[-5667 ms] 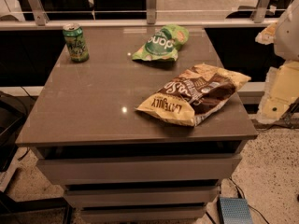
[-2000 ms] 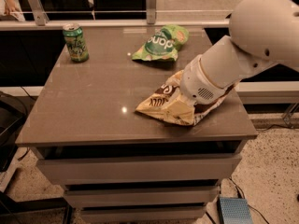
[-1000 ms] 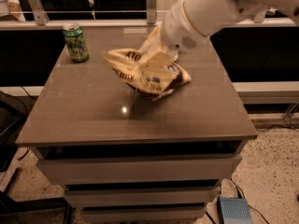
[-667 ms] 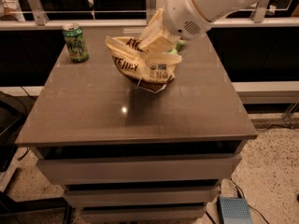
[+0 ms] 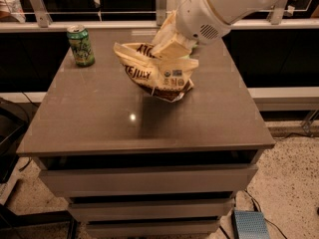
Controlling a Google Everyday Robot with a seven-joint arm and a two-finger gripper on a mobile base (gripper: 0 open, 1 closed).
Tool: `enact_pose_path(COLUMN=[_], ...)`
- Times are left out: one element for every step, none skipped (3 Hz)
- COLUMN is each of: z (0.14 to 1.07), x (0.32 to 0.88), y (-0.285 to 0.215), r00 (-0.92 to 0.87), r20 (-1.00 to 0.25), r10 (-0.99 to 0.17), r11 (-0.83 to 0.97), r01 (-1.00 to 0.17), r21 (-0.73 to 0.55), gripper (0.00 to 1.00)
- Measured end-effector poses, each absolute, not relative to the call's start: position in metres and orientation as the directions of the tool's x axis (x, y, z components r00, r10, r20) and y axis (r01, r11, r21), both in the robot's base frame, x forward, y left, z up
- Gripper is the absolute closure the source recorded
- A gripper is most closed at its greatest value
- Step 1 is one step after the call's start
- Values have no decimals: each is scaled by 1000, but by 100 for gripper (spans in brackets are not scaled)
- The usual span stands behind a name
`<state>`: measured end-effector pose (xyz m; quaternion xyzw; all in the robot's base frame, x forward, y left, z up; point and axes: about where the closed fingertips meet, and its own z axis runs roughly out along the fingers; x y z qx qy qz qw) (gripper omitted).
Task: Move brown chip bag near green can
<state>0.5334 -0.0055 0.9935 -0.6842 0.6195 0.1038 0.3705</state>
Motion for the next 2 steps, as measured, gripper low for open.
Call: enact_pose_path(z=[1002, 1019], x=[552, 592], y=[-3, 13], r00=[272, 378], r20=[-556, -501], r10=[-786, -778], r11=[0, -72], r01=[-898, -847], r21=[-440, -527], gripper=[100, 100])
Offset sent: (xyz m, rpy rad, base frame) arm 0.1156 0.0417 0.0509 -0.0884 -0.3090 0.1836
